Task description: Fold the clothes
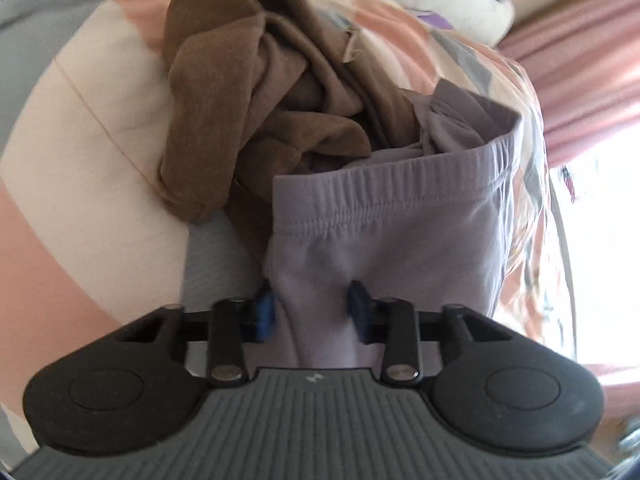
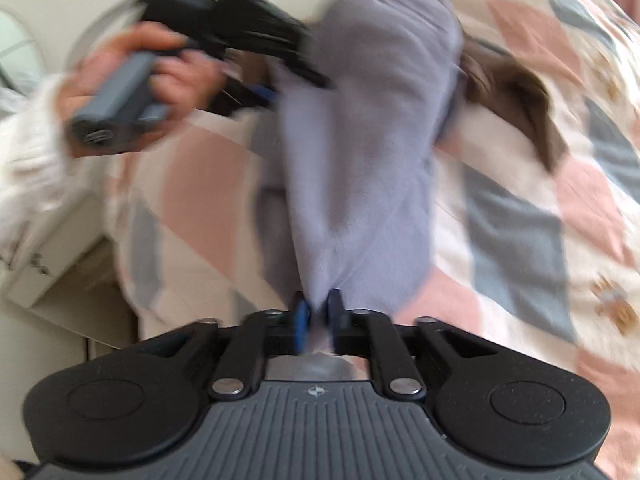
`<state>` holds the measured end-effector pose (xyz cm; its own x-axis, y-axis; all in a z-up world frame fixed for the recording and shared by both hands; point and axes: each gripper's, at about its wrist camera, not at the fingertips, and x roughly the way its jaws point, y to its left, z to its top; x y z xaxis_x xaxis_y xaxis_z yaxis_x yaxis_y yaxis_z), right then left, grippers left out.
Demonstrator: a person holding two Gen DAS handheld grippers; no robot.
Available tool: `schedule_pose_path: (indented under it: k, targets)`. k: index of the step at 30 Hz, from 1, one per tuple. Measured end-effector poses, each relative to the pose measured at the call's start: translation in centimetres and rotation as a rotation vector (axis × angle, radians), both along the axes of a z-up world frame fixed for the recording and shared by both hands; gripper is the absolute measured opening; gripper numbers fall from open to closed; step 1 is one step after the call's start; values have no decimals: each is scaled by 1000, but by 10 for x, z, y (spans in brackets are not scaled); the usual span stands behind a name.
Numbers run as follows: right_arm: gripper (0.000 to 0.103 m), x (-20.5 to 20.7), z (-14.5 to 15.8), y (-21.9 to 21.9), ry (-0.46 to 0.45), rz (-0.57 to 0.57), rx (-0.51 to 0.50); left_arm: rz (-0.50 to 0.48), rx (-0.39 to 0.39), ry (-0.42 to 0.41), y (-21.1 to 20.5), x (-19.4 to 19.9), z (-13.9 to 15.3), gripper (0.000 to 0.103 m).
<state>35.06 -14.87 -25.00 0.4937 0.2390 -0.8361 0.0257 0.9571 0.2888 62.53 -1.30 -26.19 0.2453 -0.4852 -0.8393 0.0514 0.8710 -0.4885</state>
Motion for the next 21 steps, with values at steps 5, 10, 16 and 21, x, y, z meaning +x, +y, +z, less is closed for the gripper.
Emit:
schedule_pose_path:
  k: [5, 10, 16, 21]
  targets:
    - [87, 39, 7, -38, -116, -156, -10, -8, -3, -14, 9, -5, 1, 41]
    - [89, 109, -13, -86, -125, -372, 268, 12, -27, 15, 14, -10, -5, 60]
    - [14, 129, -63, -108, -5, -557, 671, -47, -83, 52, 4, -11, -16, 23]
    - [11, 63, -12, -109, -176, -573, 666, -172, -72, -37, -12, -30, 19, 8]
